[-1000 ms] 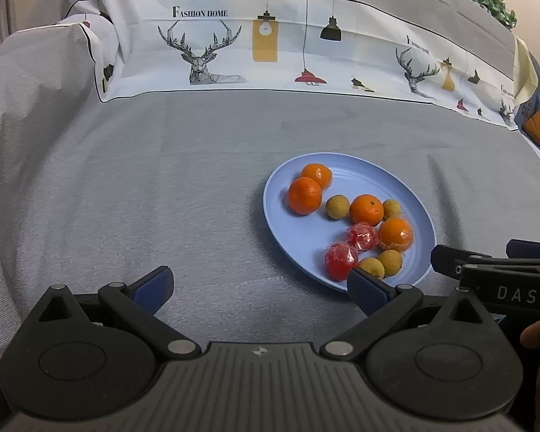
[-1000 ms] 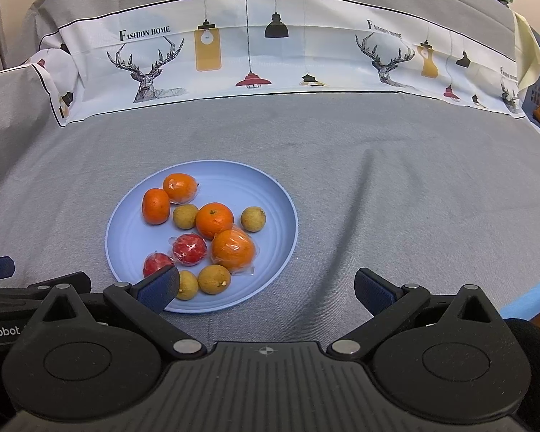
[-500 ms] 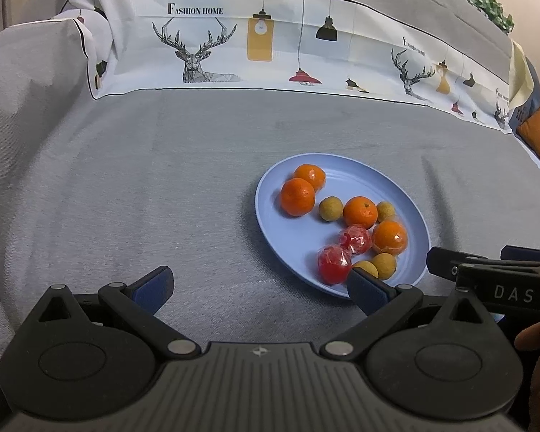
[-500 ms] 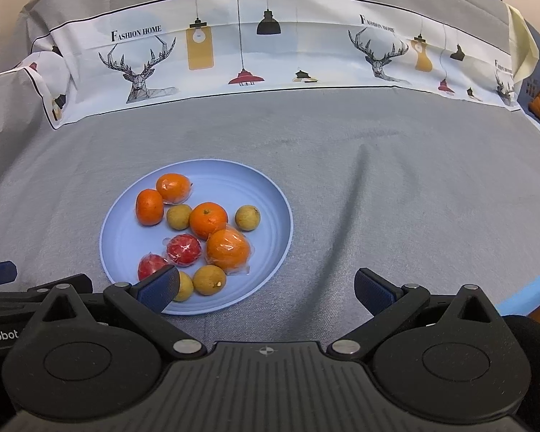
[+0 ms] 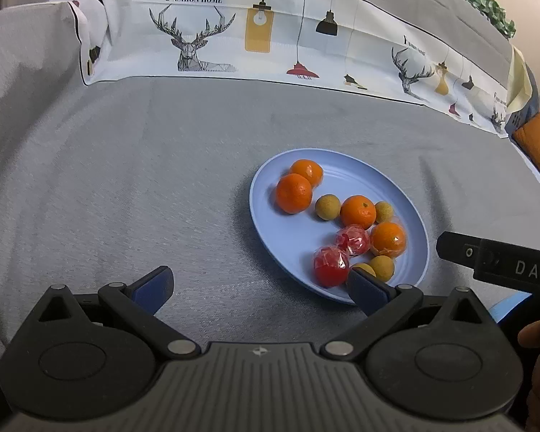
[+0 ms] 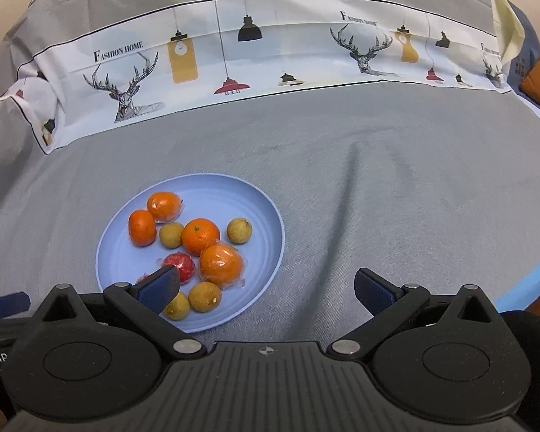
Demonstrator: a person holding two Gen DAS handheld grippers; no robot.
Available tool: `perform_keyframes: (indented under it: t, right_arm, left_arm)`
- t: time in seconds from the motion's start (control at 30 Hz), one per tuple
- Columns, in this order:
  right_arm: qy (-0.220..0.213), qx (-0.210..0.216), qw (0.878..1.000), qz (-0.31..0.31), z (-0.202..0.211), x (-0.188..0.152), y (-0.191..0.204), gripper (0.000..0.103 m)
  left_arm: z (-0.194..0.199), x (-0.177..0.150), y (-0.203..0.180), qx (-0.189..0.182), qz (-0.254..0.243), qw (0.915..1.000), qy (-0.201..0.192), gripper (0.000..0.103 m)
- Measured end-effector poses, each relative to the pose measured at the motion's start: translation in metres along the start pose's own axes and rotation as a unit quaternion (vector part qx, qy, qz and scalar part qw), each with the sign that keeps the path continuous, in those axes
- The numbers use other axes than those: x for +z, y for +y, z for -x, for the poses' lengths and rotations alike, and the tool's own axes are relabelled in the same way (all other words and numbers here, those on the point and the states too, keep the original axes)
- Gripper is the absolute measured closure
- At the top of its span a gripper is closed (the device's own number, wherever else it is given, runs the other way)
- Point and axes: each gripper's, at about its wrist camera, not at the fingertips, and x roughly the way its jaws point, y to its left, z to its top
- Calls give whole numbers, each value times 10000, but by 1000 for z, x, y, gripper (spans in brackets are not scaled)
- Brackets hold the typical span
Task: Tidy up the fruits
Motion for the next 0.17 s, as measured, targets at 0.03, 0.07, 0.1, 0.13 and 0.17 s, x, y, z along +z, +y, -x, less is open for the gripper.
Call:
perform_keyframes:
  t: [0.03, 0.07, 0.1, 0.13, 0.17]
  right_arm:
    - [6, -2, 10000, -13, -1, 0, 0, 1]
    - [4, 0, 10000, -27, -1, 1, 0, 1]
    - [-6, 0, 10000, -42, -1, 1, 0, 1]
    - [-23, 7, 10000, -61, -1, 2, -1, 1]
    - [-46, 16, 9999, -94, -1, 4, -2, 1]
  left_arm:
    - [-1, 0, 1, -24, 22, 10000, 1, 0]
    - [-1, 1, 1, -55, 41, 10000, -6, 0]
    - [-2, 1, 2, -87, 56, 9999, -21, 0]
    - [-3, 1, 2, -114, 65, 9999, -27, 0]
    - [-3, 2, 2, -128, 76, 9999, -15, 0]
